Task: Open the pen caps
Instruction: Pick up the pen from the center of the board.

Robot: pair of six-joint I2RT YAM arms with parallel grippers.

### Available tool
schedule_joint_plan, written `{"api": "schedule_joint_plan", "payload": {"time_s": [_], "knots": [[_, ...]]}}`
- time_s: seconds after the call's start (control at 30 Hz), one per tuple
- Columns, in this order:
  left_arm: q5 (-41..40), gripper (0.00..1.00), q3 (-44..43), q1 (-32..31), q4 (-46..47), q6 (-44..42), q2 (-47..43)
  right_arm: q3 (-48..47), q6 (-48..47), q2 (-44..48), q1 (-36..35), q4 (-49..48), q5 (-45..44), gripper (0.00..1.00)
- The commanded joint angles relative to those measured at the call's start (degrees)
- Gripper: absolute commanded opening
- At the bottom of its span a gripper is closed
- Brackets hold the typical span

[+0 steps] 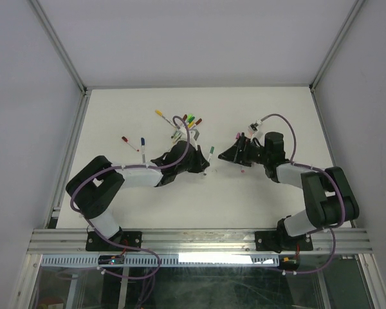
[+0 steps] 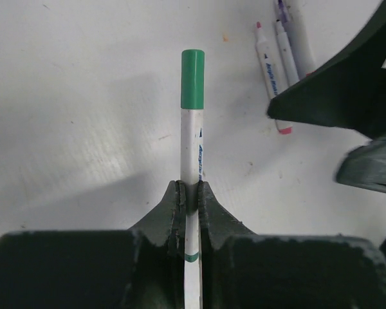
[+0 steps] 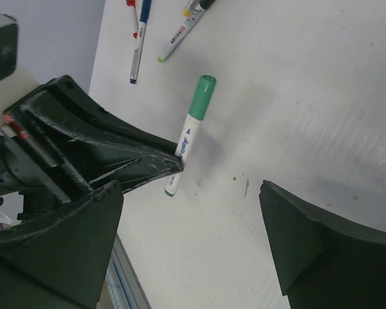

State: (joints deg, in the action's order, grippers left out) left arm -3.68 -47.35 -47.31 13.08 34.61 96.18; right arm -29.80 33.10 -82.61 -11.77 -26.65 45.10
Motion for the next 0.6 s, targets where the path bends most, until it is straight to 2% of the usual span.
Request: {"api": "schedule_joint_plan", "payload": {"time_s": [0.0,0.2,0.47,0.57], "knots": [[3.07,0.0,2.55,-1.16,16.78,8.59,-1.78,-1.4,3.7,-4.95,-1.5,-5.01,-3.72,0.89],[5.9,0.0,2.21,-2.73,21.94,12.46,1.68,-3.75,4.29,-11.73,-3.28,-5.79,-0.05,0.79],[7.2,0.0,1.61,-3.15,24.47,14.48,5.23,-3.83,6.58,-12.14,-3.48,-8.29,1.99,0.77],[7.7,0.0,1.85,-3.14,25.2,14.94,5.33,-4.14,6.07,-12.21,-3.49,-7.31,1.56,0.72]]}}
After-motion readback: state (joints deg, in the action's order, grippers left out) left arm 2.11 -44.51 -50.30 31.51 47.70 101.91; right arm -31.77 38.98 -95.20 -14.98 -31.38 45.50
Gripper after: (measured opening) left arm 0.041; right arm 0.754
